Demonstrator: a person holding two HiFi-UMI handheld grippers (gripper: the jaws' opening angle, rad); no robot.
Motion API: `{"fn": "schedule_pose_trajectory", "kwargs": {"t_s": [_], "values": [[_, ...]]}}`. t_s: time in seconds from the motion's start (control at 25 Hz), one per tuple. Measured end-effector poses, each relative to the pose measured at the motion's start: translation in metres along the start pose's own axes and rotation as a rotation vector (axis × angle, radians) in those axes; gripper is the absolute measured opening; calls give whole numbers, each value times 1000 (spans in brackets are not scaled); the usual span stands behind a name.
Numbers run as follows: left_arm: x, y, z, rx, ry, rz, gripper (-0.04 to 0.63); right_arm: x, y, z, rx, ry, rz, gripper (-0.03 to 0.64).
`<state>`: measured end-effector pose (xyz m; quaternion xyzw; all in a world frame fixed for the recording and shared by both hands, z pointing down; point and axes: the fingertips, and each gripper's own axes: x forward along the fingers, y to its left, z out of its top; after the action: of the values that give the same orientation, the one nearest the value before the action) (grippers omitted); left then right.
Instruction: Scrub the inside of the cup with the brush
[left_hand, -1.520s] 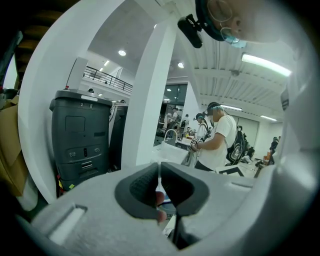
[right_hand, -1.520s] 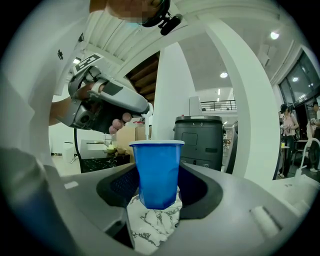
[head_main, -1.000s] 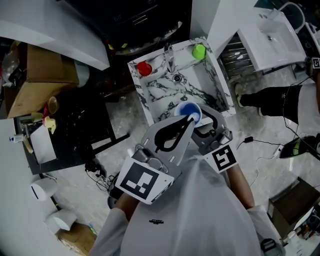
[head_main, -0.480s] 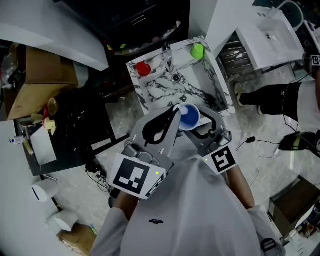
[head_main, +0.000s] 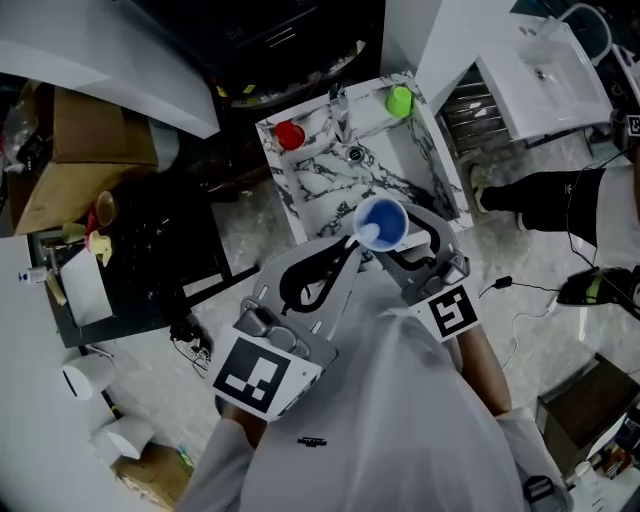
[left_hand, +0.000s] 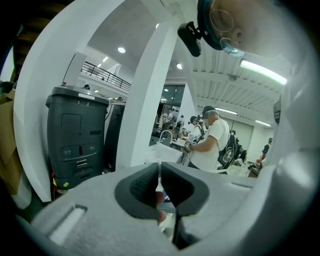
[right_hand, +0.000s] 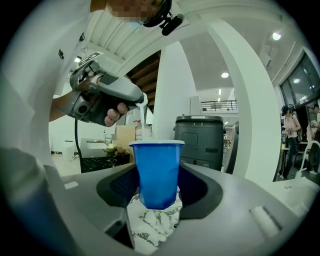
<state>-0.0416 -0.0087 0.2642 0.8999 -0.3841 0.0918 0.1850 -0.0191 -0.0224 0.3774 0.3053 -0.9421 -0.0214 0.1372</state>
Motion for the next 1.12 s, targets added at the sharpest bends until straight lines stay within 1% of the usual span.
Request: {"fn": "schedule_pose_trajectory", "kwargs": {"t_s": [0.16,0.32,0.48,0.68,0.84,0.96,1.12], "values": [[3,-13,1,-7,-11,-56,18,2,3,-2,-4,9,10,239],[12,-20,1,-4,-15,-69,18,2,8,-1,-1,14,20,239],[17,-17,8,5,-32,-56,18,1,16,-1,4,21,34,239],[21,-2,14,30,-30,-9,18,-2,21,1,15,12,38,239],[17,9,11,64,-9,20,18,-6,19,1,13,8,32,239],[13,15,9,70,9,36,18,-8,13,1,11,5,23,239],[7,9,4,72,38,18,18,-10,7,1,12,4,9,239]]}}
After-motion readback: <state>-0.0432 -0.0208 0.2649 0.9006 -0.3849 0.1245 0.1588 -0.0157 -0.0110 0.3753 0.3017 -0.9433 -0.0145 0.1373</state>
